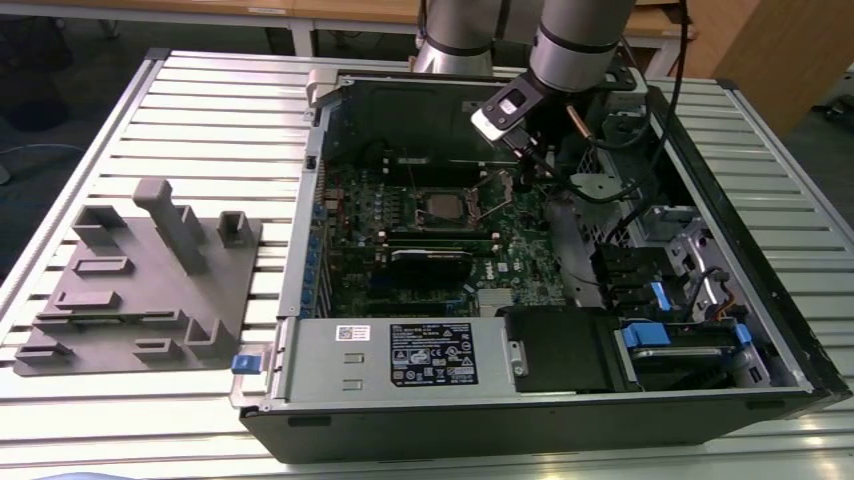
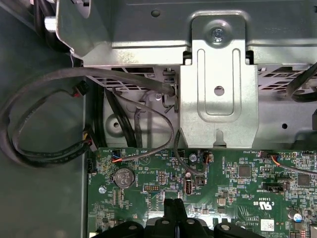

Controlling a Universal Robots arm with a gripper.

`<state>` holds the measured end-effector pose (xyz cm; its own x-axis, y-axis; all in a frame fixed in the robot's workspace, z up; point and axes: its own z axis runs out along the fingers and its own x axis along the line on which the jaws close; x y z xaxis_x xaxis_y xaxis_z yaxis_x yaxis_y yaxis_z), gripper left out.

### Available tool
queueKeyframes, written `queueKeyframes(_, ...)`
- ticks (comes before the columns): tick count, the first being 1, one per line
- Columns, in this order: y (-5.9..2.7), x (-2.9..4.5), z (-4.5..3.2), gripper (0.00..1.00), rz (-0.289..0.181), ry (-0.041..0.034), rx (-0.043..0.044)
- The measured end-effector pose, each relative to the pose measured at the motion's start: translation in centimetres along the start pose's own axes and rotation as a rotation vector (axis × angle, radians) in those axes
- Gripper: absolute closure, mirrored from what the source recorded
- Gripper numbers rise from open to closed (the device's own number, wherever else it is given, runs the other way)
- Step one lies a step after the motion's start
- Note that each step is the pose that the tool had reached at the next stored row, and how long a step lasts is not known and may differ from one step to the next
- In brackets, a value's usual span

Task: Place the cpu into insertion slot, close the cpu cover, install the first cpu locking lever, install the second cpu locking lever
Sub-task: 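Close the cpu cover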

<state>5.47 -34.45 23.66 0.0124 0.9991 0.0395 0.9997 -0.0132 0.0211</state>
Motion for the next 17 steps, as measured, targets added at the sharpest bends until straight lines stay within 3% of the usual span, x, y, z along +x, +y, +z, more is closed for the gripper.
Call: queueKeyframes(17, -0.47, -0.01, -0.01, 0.89, 0.0, 0.0, -0.0005)
